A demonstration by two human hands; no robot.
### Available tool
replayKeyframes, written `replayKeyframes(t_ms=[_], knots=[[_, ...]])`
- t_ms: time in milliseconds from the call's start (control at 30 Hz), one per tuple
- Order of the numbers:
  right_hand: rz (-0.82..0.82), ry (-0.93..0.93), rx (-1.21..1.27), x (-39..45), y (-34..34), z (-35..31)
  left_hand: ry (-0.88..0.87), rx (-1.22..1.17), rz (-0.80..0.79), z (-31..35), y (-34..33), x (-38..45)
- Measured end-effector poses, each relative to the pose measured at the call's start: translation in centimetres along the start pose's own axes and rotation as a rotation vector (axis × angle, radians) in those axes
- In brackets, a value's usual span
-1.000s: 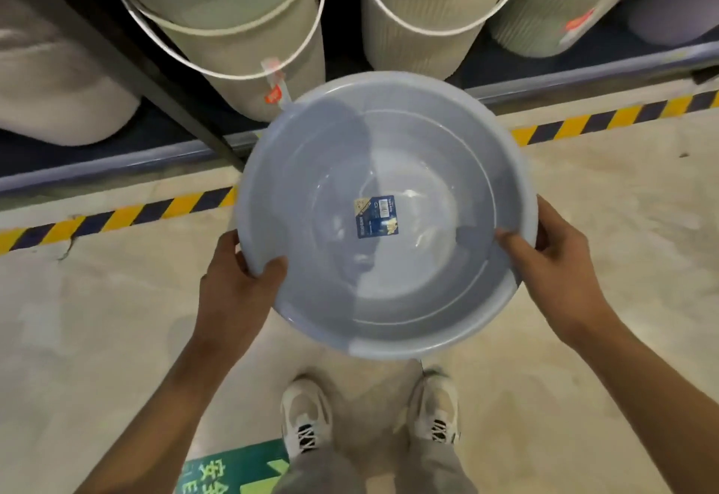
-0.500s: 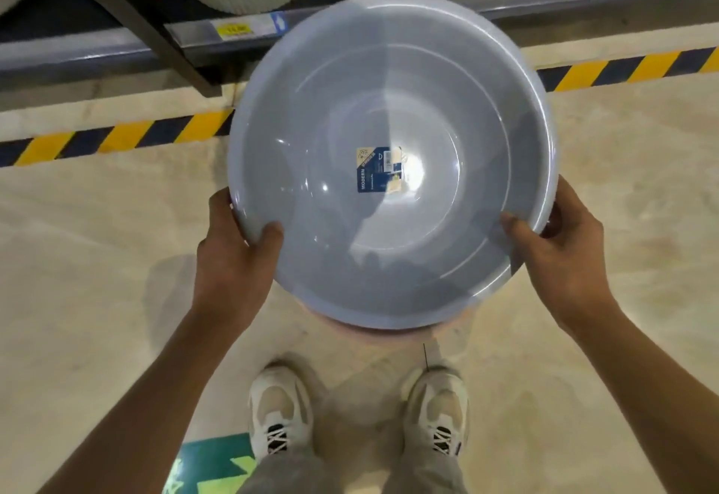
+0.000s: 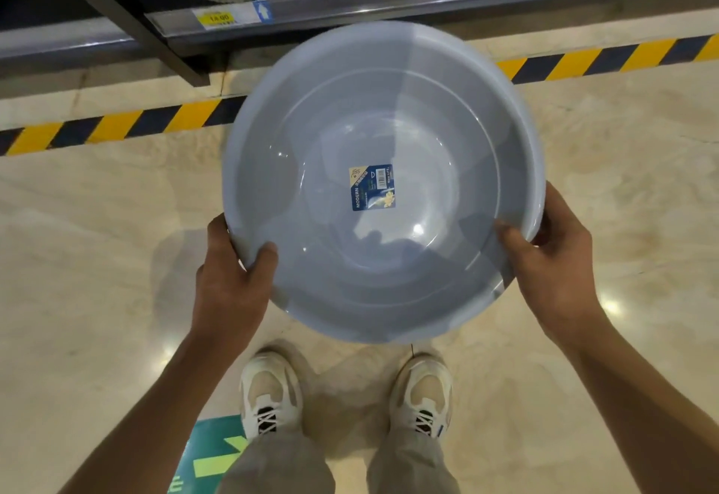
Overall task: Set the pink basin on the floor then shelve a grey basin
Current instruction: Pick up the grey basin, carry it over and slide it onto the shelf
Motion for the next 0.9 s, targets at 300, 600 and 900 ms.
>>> replayKeyframes(t_ms=[300,600,900], knots=[[-0.022,-0.113,-0.119,-0.4,-1.0,2.8,0.078,0.067,-0.032,-2.7,-2.0,-0.7],[-0.052,-0.153,-0.256,-0.7,-2.6,4.8,0.125,0.11,-0.049,-5.9,-3.0,0.0],[-0.076,-0.225,-0.194,-0.6,-4.1,7.4,0.158,0.101,-0.095,-7.1,-3.5,0.8]])
Point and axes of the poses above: each hand's wrist, its own x-axis towards the middle knuckle, its own y-axis out of the back of the hand, z = x × y, the point moved 10 cm from there along x, towards the middle knuckle, and after that the axes turned 8 degrees about -x, right-handed, at the moved point
